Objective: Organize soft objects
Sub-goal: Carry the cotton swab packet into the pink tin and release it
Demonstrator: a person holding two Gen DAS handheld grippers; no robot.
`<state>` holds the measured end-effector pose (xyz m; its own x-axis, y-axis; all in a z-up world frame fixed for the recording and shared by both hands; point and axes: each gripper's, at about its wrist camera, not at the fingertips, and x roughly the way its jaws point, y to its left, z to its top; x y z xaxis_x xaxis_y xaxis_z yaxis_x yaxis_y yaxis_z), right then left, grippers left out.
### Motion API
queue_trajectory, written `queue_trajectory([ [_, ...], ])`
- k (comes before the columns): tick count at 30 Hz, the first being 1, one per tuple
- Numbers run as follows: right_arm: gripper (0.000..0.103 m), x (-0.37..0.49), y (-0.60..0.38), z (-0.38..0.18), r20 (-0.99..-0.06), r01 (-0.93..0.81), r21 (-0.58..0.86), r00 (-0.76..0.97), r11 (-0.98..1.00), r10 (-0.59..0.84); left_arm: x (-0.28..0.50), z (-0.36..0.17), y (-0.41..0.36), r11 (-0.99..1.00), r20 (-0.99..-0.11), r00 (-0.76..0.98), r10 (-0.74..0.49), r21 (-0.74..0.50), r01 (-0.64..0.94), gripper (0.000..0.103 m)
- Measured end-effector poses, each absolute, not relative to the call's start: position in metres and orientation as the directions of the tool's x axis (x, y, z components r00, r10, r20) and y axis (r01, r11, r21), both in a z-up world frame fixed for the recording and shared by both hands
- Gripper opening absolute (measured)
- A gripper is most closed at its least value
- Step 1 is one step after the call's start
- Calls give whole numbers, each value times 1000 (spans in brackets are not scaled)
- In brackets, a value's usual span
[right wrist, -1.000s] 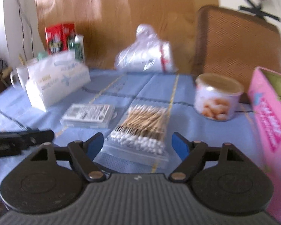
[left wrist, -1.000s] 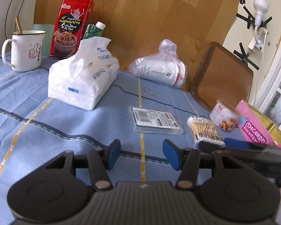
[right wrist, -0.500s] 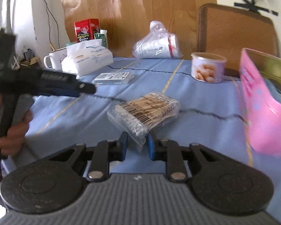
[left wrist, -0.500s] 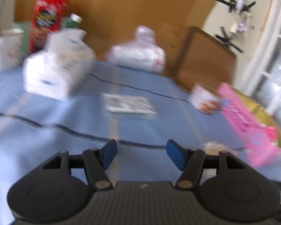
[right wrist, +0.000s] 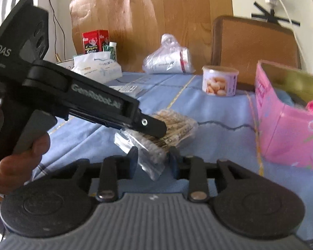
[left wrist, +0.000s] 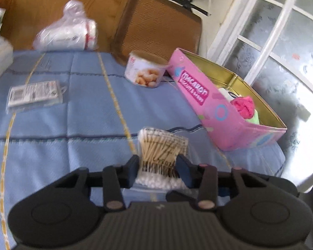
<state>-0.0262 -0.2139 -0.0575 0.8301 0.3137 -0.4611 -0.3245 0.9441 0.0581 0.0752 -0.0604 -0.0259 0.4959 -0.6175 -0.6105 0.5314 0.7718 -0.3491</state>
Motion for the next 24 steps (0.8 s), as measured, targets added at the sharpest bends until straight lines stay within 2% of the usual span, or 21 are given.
queue_trajectory([
  [9, 32, -34, -270, -10, -245, -171, 5, 955, 985, 167, 83, 51, -148, 684, -517, 509, -688, -228, 693, 38],
  [12, 32, -24, -302, 2, -242, -110, 0, 964, 994, 107, 92, 58, -193, 652, -515, 489, -704, -196, 733, 39],
  [15, 32, -7, -335, 6, -276, -56, -5, 960, 998, 52, 109, 56, -240, 634, -537, 463, -705, -186, 750, 40],
  [17, 32, 7, -352, 7, -301, -2, -25, 954, 1000, -5, 116, 52, -267, 641, -551, 469, -691, -165, 750, 48],
  [20, 37, 32, -369, -1, -332, 108, -61, 935, 992, -122, 128, 39, -302, 714, -572, 553, -606, -84, 695, 85],
  [22, 46, 43, -379, -8, -326, 211, -103, 916, 972, -233, 130, 33, -307, 743, -574, 585, -573, -64, 666, 85],
  [24, 47, 38, -395, -10, -323, 221, -35, 920, 975, -220, 130, 29, -303, 744, -575, 579, -579, -81, 663, 84],
])
